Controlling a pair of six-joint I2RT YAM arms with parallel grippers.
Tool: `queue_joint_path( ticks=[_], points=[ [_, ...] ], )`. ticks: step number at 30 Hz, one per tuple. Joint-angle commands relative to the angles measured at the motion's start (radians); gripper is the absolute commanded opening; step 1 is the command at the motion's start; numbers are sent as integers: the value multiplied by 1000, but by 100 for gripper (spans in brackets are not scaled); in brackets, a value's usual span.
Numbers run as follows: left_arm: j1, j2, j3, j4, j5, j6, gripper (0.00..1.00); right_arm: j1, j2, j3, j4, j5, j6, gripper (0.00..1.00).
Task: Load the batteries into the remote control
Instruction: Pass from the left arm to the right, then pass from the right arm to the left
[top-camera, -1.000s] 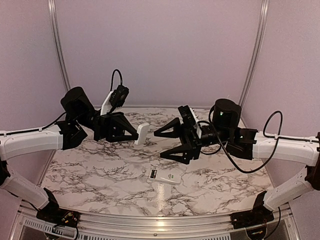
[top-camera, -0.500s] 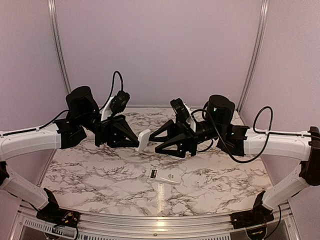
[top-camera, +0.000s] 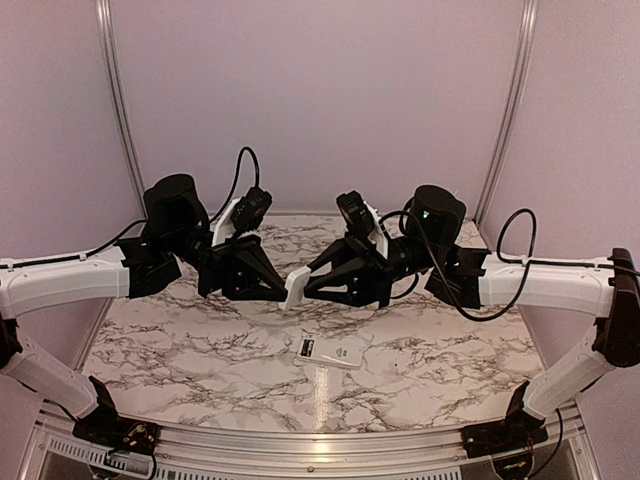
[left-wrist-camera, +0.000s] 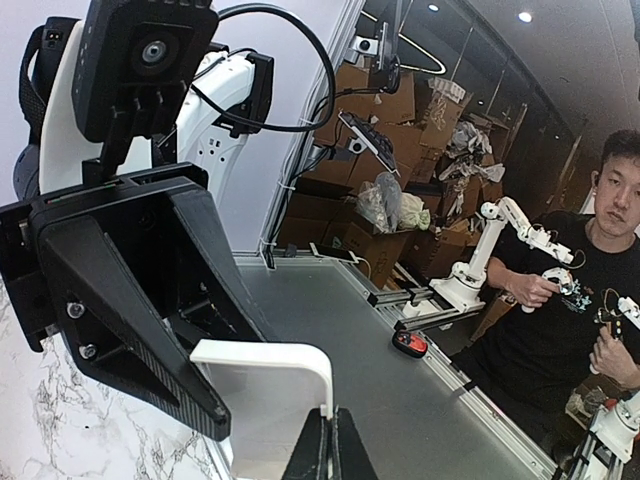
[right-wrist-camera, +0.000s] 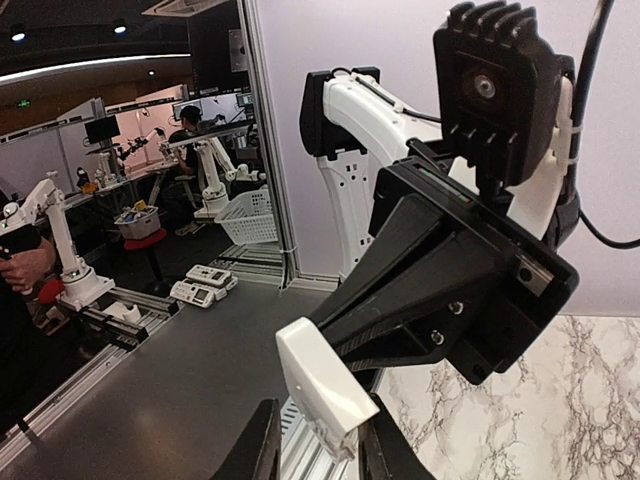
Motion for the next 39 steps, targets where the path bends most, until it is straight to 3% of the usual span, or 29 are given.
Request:
queue_joint_path(
  ticks=[1, 12, 16, 19, 23, 27, 30, 34, 39],
  points=[
    [-4, 9, 29, -13, 5, 31, 0, 9, 10, 34, 34, -47, 9, 23],
    [-4, 33, 43, -8, -2, 34, 0, 13, 30, 45, 49, -95, 43, 4],
    [2, 30, 49, -26, -22, 37, 37, 13, 30, 48, 38, -95, 48, 0],
    [36, 17, 55, -88, -62, 61, 59, 8, 21, 43, -1, -73, 33, 0],
    [119, -29, 36, -154, -228, 65, 69, -36, 5, 7, -24, 1, 74, 0],
    [141, -104, -10, -268, -486, 113, 82, -100, 5, -55, -23, 114, 163, 0],
    [142, -149, -49, -335, -646, 120, 98, -123, 13, -94, -15, 173, 221, 0],
    [142, -149, -104, -351, -673, 107, 96, -125, 45, -128, -2, 229, 269, 0],
    [141, -76, -185, -278, -583, 31, 71, -128, 118, -183, 147, 224, 395, 0]
  ],
)
